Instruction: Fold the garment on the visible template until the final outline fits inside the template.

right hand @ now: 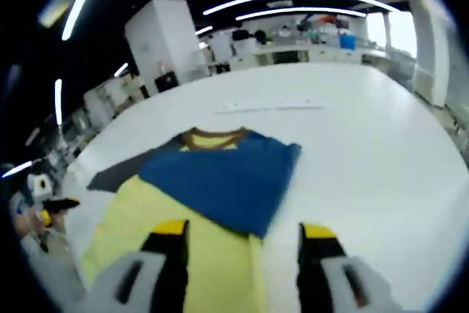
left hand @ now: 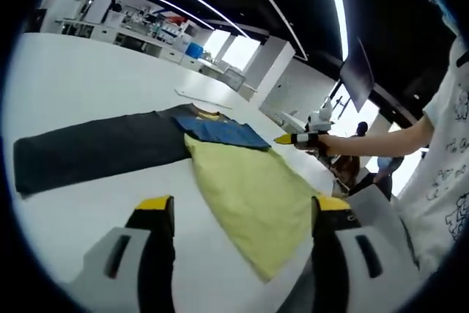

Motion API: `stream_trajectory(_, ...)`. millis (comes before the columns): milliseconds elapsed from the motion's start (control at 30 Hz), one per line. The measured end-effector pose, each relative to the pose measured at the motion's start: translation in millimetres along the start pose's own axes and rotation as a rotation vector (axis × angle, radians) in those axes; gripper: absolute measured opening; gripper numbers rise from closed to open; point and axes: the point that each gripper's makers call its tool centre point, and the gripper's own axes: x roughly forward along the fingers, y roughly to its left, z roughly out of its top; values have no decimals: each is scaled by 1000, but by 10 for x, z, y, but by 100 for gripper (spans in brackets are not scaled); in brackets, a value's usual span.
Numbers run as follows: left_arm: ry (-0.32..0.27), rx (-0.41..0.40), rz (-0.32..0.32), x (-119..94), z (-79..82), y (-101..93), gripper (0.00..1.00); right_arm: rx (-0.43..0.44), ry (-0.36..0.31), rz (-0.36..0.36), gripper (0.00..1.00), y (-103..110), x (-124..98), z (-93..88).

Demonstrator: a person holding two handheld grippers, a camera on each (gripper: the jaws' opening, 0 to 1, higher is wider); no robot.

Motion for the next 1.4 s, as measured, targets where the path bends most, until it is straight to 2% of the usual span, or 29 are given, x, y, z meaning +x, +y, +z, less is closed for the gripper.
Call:
stream_trajectory(67, 3, -1, 4, -4, -11, 6, 74, 33, -3, -10, 45, 0, -7, -7)
stream_trajectory(167, 4, -4, 10, -12, -21, 14, 73, 123, -34, -2, 30, -100, -6, 2)
stream_trajectory(467, 7, -13, 34, -38, -64, 36, 73, 197, -9, 5, 16, -205, 135, -61)
stream_trajectory(700, 9, -21, 50, -55, -109, 50, 73, 227, 15, 23, 7, -35, 148, -131)
stream_trajectory(767, 9, -24, 52, -59, -117, 59, 73, 243, 7, 33, 1, 5, 146, -112)
stream_trajectory(1000, 10, -27, 58, -53, -120, 71, 73, 273, 5, 26, 0, -47, 140, -87)
stream_trajectory(1167, 10, -29, 60, -44, -116, 69, 73, 238, 6, -7, 0, -199, 176, -59)
stream_trajectory(1400, 9, -30, 65, -47, -130, 55, 73, 231, 6, -29, 0, -240, 159, -45)
